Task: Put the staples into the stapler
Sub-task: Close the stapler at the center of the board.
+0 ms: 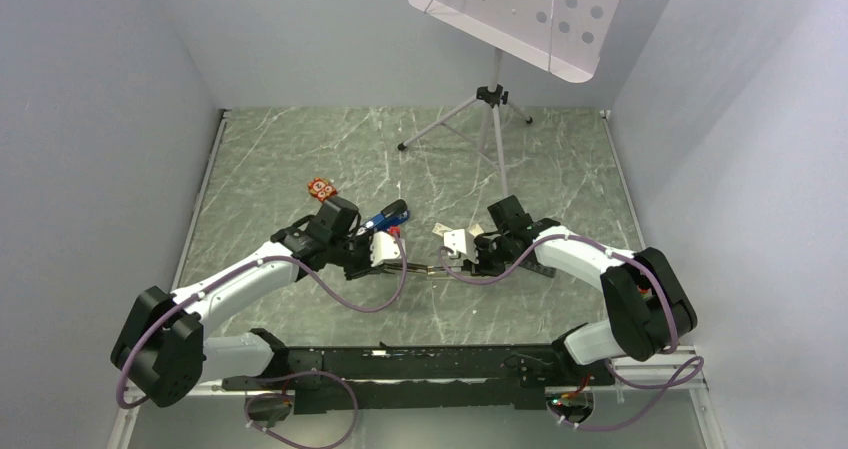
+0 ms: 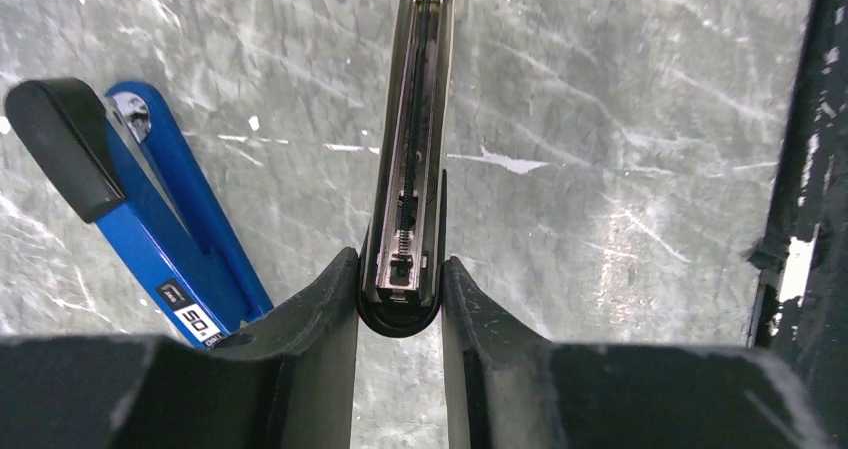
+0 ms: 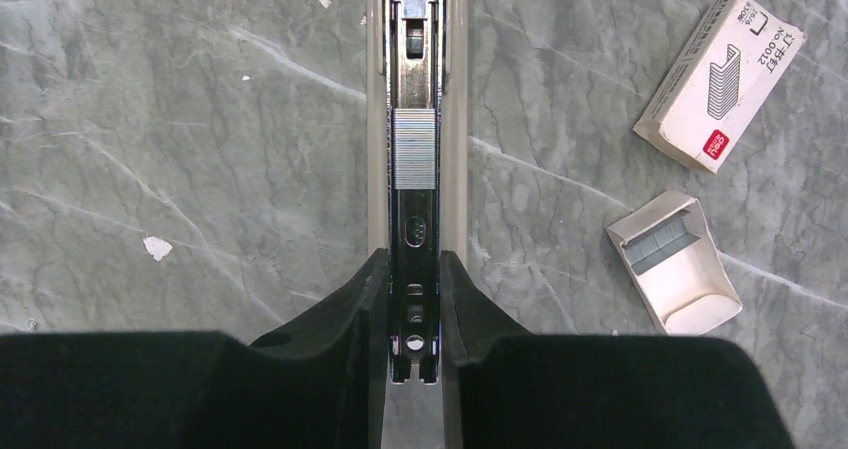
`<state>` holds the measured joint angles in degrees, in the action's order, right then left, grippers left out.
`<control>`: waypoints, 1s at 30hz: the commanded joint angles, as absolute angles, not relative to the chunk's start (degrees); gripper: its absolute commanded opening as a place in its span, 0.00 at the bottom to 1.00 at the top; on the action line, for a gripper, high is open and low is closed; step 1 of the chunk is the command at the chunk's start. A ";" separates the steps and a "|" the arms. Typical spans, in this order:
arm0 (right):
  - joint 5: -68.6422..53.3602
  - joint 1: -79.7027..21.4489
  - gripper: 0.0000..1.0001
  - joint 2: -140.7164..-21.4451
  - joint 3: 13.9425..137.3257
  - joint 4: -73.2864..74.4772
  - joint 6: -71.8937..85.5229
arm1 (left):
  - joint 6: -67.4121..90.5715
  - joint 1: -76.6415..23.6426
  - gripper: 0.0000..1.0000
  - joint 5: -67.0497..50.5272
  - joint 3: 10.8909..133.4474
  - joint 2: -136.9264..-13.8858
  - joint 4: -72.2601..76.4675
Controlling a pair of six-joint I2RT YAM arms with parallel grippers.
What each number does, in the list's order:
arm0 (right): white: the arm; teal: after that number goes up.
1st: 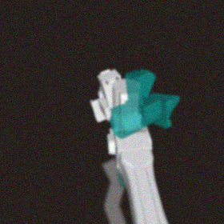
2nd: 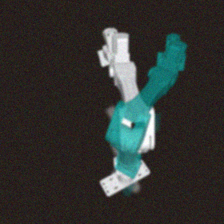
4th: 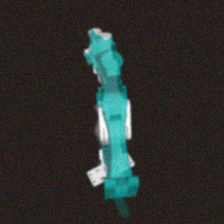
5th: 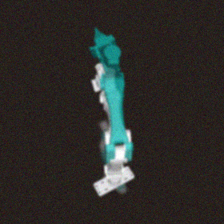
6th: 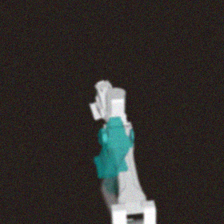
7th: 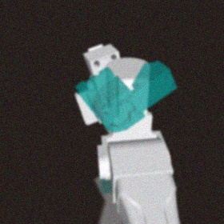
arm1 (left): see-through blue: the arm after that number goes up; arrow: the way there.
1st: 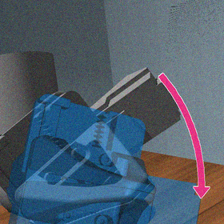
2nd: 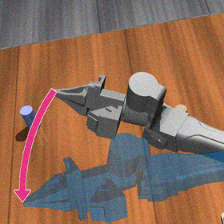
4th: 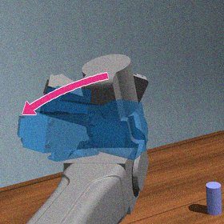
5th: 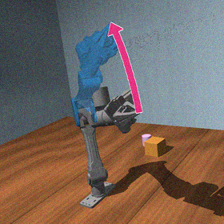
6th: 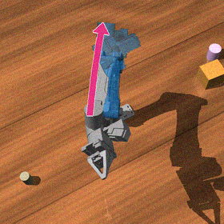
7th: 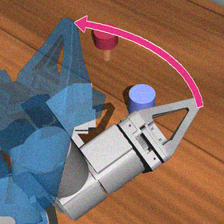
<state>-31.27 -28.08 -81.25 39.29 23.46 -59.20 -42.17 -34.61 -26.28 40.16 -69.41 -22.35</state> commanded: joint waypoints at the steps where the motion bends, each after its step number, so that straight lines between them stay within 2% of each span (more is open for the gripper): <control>1: -33.05 -28.39 0.05 -82.37 40.99 24.73 -59.79 | -39.07 -36.51 0.00 -29.08 45.47 -67.94 -17.45; 11: -33.22 -29.32 0.05 -83.28 41.65 24.52 -58.69 | -28.69 -42.53 0.00 -31.80 49.56 -74.04 -3.59; 24: -33.73 -29.44 0.05 -83.48 41.60 23.41 -56.79 | -19.16 -44.98 0.00 -35.50 49.75 -82.99 11.50; 30: -34.58 -29.44 0.09 -83.06 41.42 23.14 -55.07 | -16.56 -45.08 0.00 -37.31 48.56 -86.74 15.91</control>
